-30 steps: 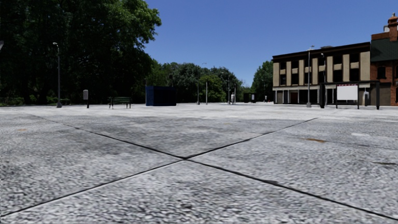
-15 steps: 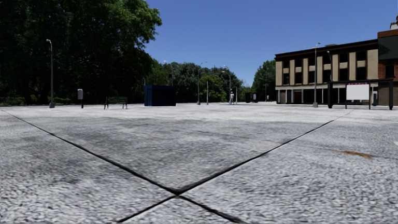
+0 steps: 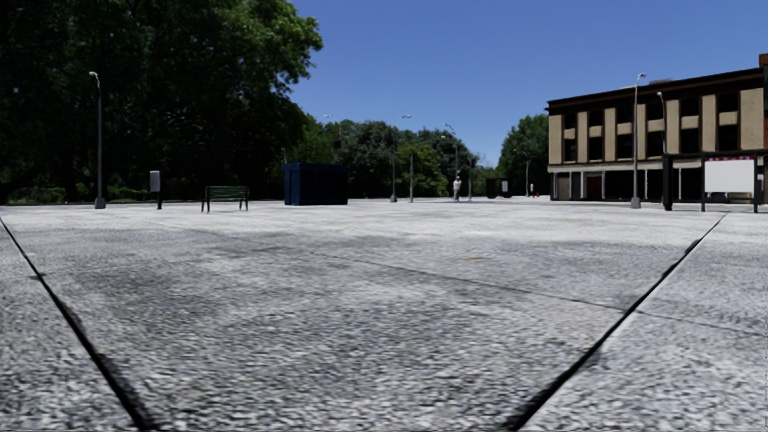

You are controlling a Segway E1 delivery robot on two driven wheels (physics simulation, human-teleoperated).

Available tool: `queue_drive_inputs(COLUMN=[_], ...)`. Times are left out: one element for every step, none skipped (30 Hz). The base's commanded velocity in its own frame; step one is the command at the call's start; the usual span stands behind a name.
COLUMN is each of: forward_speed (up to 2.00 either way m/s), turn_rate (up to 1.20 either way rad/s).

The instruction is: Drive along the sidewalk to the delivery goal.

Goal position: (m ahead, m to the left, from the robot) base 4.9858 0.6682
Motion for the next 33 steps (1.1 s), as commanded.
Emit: queue_drive_inputs(forward_speed=[2.0,2.0,2.0,2.0,2.0,2.0,2.0,2.0,2.0,2.0,2.0,2.0,2.0,2.0,2.0,2.0,2.0,2.0,2.0,2.0,2.0,2.0,2.0,2.0,2.0,2.0,2.0,2.0,2.0,2.0,2.0,2.0,2.0], turn_rate=[0.35,0.35,0.35,0.35,0.35,0.35,0.35,0.35,0.35,0.35,0.33,0.0,0.0,0.0,0.0,0.0,0.0,0.0,0.0,0.0,0.0,0.0,0.0,0.0,0.0,0.0,0.0,0.0,0.0,0.0,0.0,0.0,0.0])
